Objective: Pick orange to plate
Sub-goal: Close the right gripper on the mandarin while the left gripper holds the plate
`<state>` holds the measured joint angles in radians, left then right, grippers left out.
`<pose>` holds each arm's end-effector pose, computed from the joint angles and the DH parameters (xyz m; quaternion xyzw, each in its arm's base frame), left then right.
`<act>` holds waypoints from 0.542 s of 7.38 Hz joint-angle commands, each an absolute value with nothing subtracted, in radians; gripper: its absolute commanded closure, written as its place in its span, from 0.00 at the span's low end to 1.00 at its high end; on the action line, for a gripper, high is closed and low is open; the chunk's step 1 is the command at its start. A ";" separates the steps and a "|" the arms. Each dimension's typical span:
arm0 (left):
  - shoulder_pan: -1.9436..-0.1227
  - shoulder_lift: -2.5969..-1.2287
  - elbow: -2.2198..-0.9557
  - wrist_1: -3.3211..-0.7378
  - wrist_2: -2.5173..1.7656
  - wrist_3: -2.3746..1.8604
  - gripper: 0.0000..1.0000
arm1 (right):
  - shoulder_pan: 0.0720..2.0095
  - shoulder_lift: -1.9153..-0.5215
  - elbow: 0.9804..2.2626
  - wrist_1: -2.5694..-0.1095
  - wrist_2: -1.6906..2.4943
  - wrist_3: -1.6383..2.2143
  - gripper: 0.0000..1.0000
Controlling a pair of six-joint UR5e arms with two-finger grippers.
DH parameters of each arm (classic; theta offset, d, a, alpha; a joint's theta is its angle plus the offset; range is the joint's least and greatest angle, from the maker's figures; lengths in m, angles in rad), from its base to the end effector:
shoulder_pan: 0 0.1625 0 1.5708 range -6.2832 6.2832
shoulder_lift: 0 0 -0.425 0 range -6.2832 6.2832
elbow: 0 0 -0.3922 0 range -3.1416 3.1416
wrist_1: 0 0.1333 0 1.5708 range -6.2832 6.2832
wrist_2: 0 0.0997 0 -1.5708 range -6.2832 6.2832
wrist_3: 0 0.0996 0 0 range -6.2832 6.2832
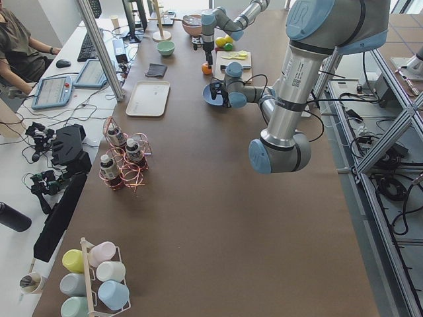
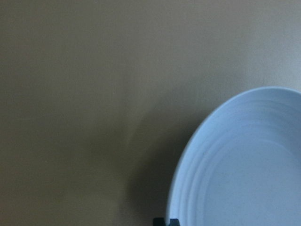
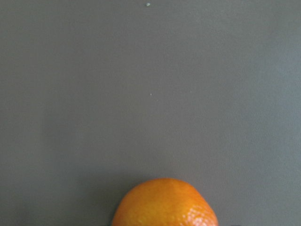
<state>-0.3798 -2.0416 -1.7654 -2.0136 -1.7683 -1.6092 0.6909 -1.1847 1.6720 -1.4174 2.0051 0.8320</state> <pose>0.5459 -0.3404 0.2535 0.0063 0.5302 -0.1249 0.8386 -0.4354 -0.4786 0.3854 0.0471 -0.3663 -0.0900 0.9249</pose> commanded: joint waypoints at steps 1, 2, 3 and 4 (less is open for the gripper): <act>-0.405 -2.042 -1.779 -2.013 -1.773 -1.602 0.03 | 0.696 -1.175 1.672 -1.417 2.005 0.831 1.00; -0.454 -2.030 -1.787 -2.011 -1.801 -1.588 0.03 | 0.704 -1.152 1.689 -1.425 2.014 0.836 1.00; -0.522 -2.010 -1.795 -2.011 -1.866 -1.513 0.03 | 0.713 -1.125 1.709 -1.434 2.044 0.874 1.00; -0.590 -1.952 -1.810 -2.011 -1.923 -1.424 0.03 | 0.712 -1.089 1.718 -1.434 2.058 0.940 1.00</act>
